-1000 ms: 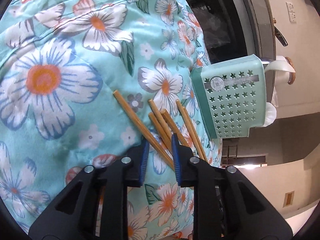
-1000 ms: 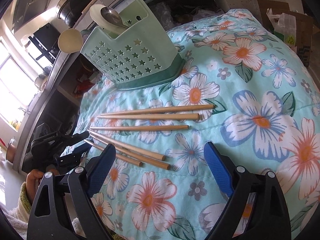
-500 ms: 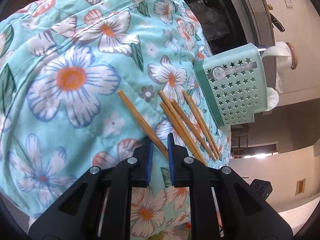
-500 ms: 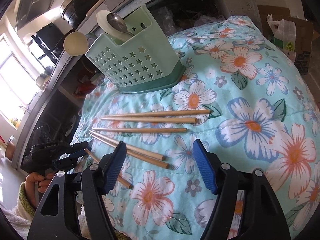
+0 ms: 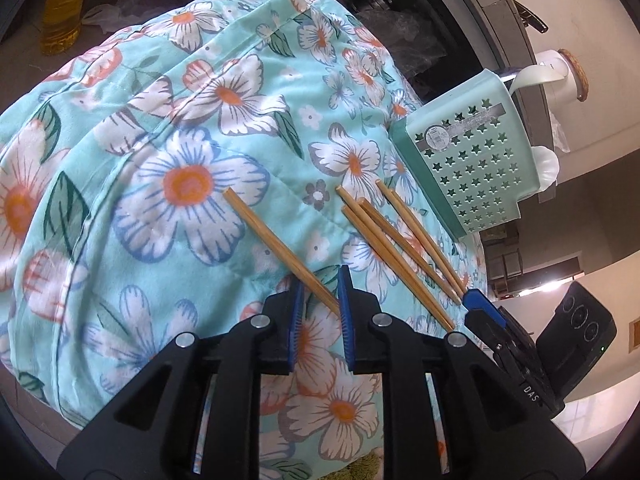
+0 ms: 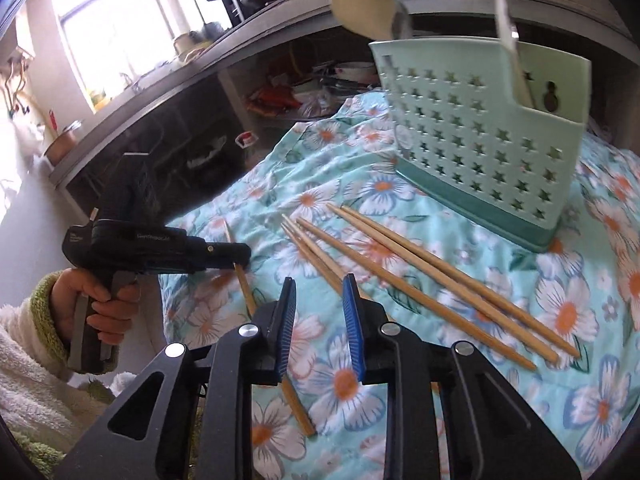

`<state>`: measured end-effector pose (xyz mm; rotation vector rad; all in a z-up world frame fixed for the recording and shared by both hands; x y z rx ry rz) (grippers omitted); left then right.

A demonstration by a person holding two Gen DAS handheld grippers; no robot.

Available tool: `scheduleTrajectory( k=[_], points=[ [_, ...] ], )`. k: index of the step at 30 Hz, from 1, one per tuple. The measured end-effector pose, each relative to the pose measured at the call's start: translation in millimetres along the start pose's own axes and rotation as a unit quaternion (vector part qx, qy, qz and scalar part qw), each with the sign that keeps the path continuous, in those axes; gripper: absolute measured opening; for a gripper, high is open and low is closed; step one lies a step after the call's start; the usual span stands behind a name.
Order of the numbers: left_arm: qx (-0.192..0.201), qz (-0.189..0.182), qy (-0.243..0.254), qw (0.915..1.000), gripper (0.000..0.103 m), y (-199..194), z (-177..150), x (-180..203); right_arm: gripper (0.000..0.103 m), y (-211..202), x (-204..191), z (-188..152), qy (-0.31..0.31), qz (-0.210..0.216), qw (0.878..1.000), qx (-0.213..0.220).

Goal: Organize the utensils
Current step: 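Grasp a bamboo chopstick with the left gripper while the right gripper grasps another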

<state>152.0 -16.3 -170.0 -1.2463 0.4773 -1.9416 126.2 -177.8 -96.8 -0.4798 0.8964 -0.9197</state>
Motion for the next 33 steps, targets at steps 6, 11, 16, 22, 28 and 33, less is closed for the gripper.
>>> scheduleTrajectory(
  k=[6,11,16,22,28,33],
  points=[
    [0.004,-0.011,0.010,0.9999,0.017,-0.9,-0.4,2.6,0.018,35.6,-13.5,2.8,-0.046,0.002,0.998,-0.048],
    [0.006,-0.023,0.014,0.9996,0.017,-3.7,-1.3,1.4,0.018,55.6,-16.4,2.1,-0.079,-0.022,0.994,-0.070],
    [0.007,-0.031,0.021,0.9993,0.018,-4.7,-1.6,1.0,0.018,65.2,-20.3,5.4,-0.103,-0.039,0.991,-0.074],
    [0.008,-0.033,0.028,0.9990,0.018,-5.5,-1.1,2.0,0.018,80.1,-31.0,6.9,-0.144,-0.056,0.985,-0.080],
    [0.010,-0.030,0.031,0.9990,0.018,-7.2,-0.4,1.9,0.011,86.9,-37.0,-1.0,-0.215,-0.109,0.967,-0.080],
    [0.011,-0.028,0.033,0.9990,0.019,-6.3,0.2,1.4,0.007,75.4,-35.7,1.1,-0.238,-0.139,0.960,-0.055]
  ],
)
Point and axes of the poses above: each gripper's, at about its wrist camera, not at the fingertips, and y roughly the way its jaws point, x to its right, z to its top, the point moved 9 cm from there along y, roughly the way its jaws point, and after that the axes turned 15 degrees about y, right-handed, at the moved point
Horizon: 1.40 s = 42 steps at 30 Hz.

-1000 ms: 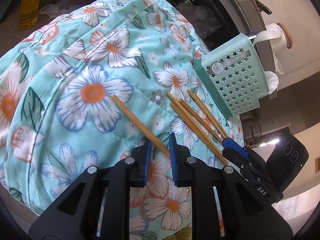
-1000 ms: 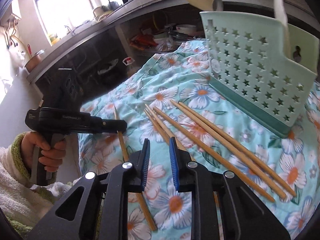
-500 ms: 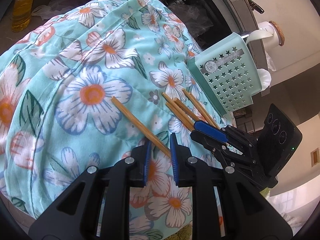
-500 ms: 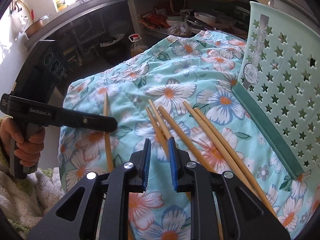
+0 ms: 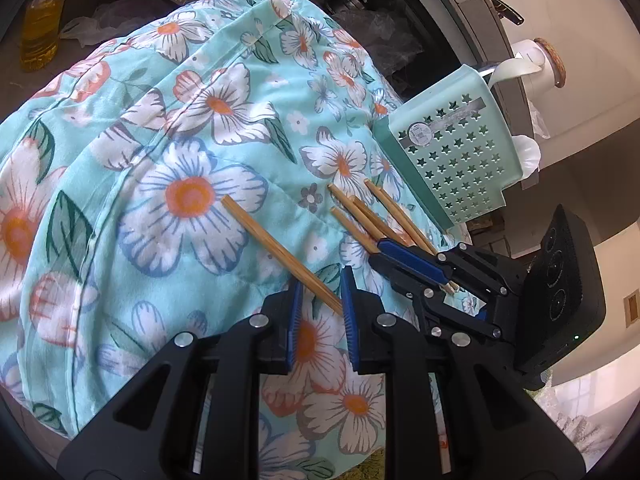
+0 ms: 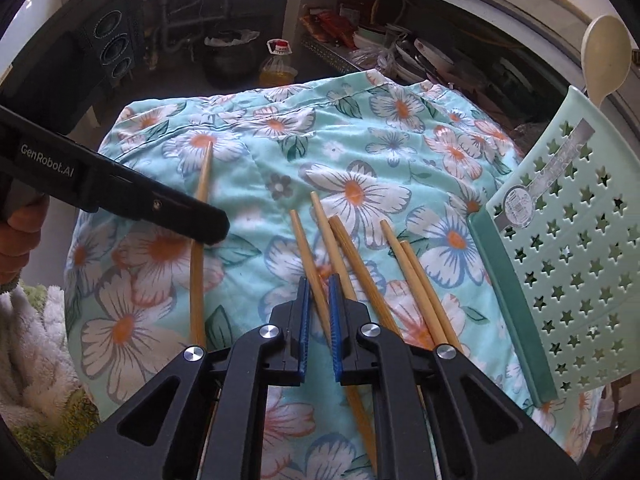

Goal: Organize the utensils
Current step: 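Grasp a bamboo chopstick with the left gripper while the right gripper grasps another, then lift both held chopsticks upright toward the green holder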

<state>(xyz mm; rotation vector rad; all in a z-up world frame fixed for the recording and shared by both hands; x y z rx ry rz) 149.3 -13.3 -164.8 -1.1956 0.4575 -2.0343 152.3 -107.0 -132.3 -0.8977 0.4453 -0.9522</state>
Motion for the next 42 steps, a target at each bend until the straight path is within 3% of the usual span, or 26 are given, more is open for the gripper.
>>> scheduleTrajectory(
  k=[5,9,16,20,26,34,42],
  points=[
    [0.006,0.008,0.011,0.9999,0.019,1.7,2.4,1.2,0.006,-30.3,31.0,12.3,0.066,-0.007,0.997,0.046],
    [0.014,0.018,0.038,0.9990,0.018,0.1,6.8,6.6,0.006,-66.9,58.1,23.7,0.133,-0.003,0.987,0.096],
    [0.058,0.040,0.115,0.9908,0.017,-21.0,25.1,33.6,0.006,-134.1,96.4,30.1,0.251,0.030,0.949,0.191],
    [0.088,0.053,0.167,0.9807,0.015,-38.2,37.2,56.5,0.006,-160.8,109.7,25.6,0.297,0.035,0.926,0.232],
    [0.123,0.062,0.226,0.9642,0.011,-59.2,54.7,90.8,0.006,-172.0,121.7,9.5,0.340,0.030,0.905,0.256],
    [0.177,0.059,0.274,0.9434,0.004,-91.4,92.9,136.0,0.006,-183.8,132.5,-9.5,0.361,0.025,0.892,0.269],
    [0.258,0.016,0.321,0.9111,0.004,-126.8,152.0,207.6,0.006,-190.1,136.8,-14.7,0.367,0.026,0.888,0.278]
  ],
)
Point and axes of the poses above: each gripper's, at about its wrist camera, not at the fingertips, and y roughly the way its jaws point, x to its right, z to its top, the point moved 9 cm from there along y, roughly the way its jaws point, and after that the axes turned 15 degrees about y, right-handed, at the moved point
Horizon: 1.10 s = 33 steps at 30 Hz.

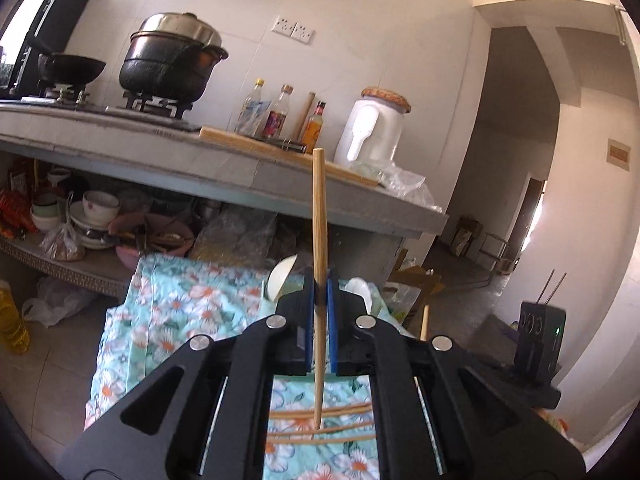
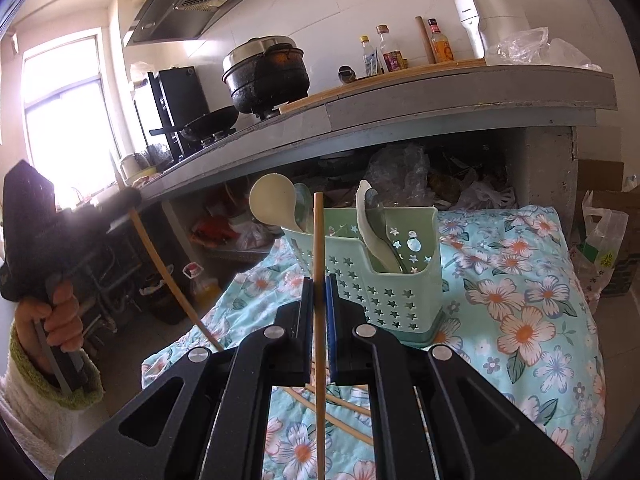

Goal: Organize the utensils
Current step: 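Lift both held chopsticks upright toward the green holder, then lower the left gripper's chopstick into the holder and open the left gripper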

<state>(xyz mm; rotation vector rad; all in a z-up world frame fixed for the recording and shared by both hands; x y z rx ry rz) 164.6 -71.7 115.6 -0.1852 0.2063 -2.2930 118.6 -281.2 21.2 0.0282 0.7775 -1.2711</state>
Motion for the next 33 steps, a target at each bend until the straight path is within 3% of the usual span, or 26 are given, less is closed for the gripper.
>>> scheduleTrajectory(
  k=[6,10,15,21,26,33],
  points=[
    [0.082,-0.007,0.018,0.9965,0.004,20.2,69.2,6.4,0.006,-0.8,0.1,0.1,0.005,0.006,1.000,0.000],
    [0.094,-0.009,0.008,0.9955,0.004,54.9,86.0,0.0,0.006,-1.1,0.4,-0.4,0.008,0.009,1.000,0.000],
    [0.076,-0.006,0.001,0.9971,0.004,103.7,68.0,-5.8,0.006,-2.8,1.2,1.1,0.011,0.010,1.000,0.002],
    [0.026,-0.007,0.006,0.9996,0.004,149.9,19.2,-6.0,0.006,-4.3,2.3,2.0,0.012,0.009,1.000,0.000],
    [-0.017,-0.015,-0.012,0.9997,0.006,164.5,-13.7,-8.1,0.006,-5.3,2.4,1.1,0.010,0.006,1.000,0.000],
    [-0.022,-0.016,0.009,0.9996,0.042,149.4,-26.3,0.8,0.006,-6.6,2.6,2.2,0.011,0.000,1.000,0.001]
  ],
)
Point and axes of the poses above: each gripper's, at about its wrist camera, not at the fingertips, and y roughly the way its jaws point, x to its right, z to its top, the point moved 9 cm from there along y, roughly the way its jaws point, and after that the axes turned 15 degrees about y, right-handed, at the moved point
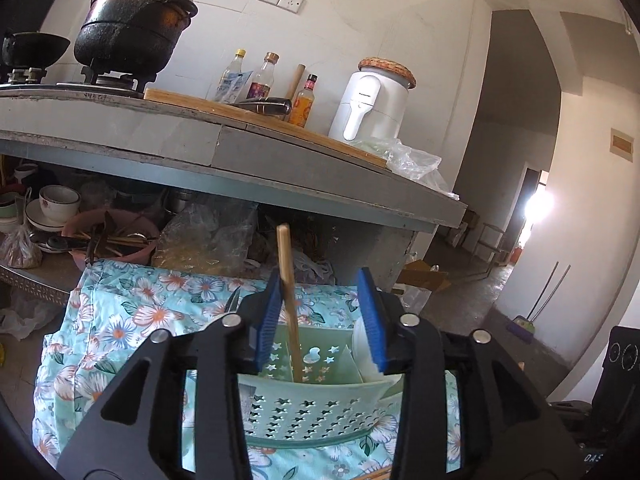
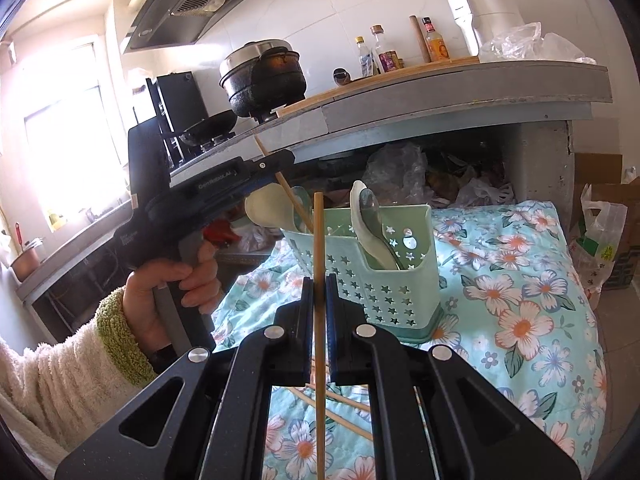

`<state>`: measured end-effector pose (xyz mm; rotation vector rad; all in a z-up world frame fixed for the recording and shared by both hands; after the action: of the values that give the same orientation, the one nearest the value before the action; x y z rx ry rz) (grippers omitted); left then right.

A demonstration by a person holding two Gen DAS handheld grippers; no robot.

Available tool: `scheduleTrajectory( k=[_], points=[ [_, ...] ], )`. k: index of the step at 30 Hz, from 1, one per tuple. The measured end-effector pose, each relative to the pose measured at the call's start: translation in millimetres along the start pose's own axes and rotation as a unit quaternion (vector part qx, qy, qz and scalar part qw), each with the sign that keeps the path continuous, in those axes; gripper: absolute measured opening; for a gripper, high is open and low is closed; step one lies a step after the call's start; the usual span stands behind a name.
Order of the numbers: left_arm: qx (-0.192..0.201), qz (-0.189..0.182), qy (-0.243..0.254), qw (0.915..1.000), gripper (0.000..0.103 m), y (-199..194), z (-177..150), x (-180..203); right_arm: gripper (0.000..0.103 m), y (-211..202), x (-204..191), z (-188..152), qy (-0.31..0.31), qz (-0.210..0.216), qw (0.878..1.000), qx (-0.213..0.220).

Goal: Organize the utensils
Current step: 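Lower the left gripper's chopstick into the holder and open the left gripper, then lower the right gripper's chopstick into the holder and open the right gripper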

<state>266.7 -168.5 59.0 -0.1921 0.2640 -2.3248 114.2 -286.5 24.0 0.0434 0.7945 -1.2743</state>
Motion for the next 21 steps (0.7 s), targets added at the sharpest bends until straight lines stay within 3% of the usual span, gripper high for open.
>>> scheduleTrajectory(
  k=[7,12,21],
  points=[
    [0.026,0.002,0.002,0.9997,0.058,-37.9,3.8,4.6,0.006,-7.2,-8.6,14.3,-0.008,0.003,1.000,0.016],
    [0.040,0.004,0.004,0.9992,0.068,-73.2,0.1,5.7,0.006,-15.5,-22.3,46.2,-0.015,0.024,0.999,0.042],
    [-0.013,0.045,0.000,0.9989,0.085,-115.9,-54.9,-7.6,0.006,-18.7,-71.3,118.9,-0.062,0.067,0.990,0.105]
  ],
)
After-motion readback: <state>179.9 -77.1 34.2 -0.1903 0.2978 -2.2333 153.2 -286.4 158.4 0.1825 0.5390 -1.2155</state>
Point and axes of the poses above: each gripper's, at about its wrist camera, not at the fingertips, and y roughly the way its jaws point, x to its right, z to its top, the point moved 9 cm from there along y, roughly the way its jaws point, and after that the axes turned 15 degrees about y, right-handed, at the moved point
